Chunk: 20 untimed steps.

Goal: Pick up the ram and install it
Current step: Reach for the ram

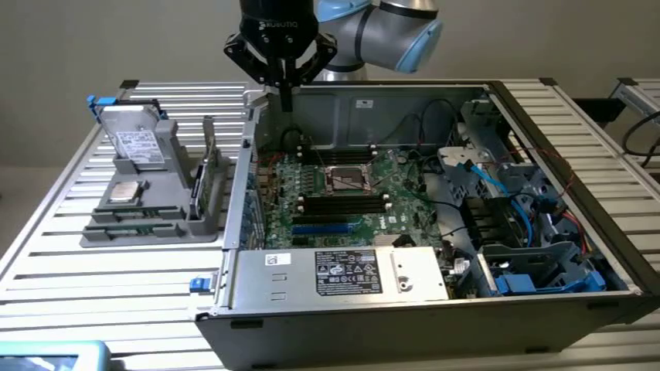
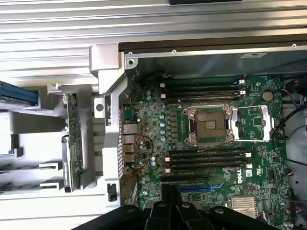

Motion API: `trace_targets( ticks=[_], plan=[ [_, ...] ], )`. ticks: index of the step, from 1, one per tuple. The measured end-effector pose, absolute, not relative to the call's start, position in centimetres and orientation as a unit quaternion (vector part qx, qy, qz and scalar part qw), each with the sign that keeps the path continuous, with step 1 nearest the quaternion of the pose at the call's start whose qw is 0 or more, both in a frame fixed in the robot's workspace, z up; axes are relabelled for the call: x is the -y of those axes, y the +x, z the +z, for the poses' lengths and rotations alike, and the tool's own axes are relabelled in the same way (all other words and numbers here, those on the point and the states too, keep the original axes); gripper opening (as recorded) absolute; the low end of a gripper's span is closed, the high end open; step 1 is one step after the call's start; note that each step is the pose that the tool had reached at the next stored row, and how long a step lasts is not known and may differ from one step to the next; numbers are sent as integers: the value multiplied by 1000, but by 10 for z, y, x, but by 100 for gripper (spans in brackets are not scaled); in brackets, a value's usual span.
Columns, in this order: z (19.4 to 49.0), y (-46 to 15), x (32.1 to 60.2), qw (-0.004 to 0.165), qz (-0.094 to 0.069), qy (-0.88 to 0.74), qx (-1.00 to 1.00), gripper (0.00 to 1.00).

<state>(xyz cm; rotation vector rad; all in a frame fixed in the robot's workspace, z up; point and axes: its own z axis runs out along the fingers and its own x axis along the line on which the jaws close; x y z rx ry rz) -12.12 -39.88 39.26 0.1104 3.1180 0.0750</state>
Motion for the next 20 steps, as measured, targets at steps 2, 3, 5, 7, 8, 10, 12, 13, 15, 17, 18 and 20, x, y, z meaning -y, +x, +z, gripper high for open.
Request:
trace_targets(
  ticks=[2,3,5,7,8,10,12,13,15,17,18,20],
  plan=[
    [393,-124,399,11,24,35,-999,11],
    [393,-127,399,11,24,35,-999,11],
    [393,-135,399,11,24,35,-999,11],
    [392,-144,399,11,24,35,-999,11],
    [392,-149,399,11,24,35,-999,11],
    [392,-158,399,11,24,35,-999,11],
    [392,-167,399,11,24,35,-999,11],
    [392,-172,400,11,24,35,-999,11],
    [391,-181,400,11,24,35,-999,11],
    [390,-190,401,11,24,35,-999,11],
    [389,-194,401,11,24,35,-999,11],
    [386,-203,401,11,24,35,-999,11]
  ],
)
